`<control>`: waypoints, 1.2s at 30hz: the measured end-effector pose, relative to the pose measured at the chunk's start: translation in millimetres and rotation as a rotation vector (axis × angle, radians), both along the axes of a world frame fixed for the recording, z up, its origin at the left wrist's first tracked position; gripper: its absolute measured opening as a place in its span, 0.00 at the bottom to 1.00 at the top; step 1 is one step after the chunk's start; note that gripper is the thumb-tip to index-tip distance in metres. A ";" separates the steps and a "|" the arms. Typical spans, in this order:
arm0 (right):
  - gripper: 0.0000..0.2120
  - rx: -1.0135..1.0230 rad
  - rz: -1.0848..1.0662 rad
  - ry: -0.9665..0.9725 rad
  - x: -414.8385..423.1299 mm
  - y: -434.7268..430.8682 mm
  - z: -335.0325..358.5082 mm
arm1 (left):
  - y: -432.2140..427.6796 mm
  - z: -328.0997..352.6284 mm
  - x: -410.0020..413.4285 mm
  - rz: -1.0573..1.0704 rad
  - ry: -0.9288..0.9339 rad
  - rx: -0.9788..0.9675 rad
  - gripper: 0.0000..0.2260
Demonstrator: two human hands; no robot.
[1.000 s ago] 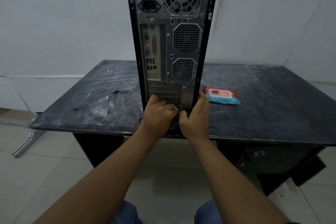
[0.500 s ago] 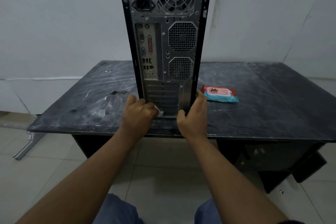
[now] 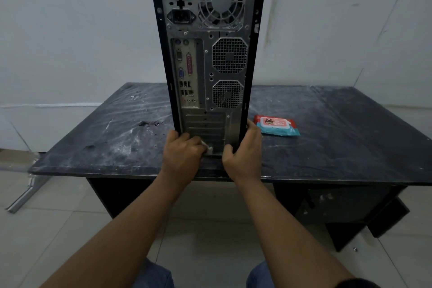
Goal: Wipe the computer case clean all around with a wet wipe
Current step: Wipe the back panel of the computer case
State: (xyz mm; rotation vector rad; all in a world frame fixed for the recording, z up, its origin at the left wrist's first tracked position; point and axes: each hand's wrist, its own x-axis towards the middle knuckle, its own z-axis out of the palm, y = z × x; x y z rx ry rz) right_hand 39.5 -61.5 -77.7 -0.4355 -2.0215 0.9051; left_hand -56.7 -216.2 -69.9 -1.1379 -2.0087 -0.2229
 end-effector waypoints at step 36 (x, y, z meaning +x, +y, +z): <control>0.07 0.641 -0.207 0.445 -18.6 17.7 164.8 | -12.5 227.5 -6.1 -0.144 -0.042 0.640 0.32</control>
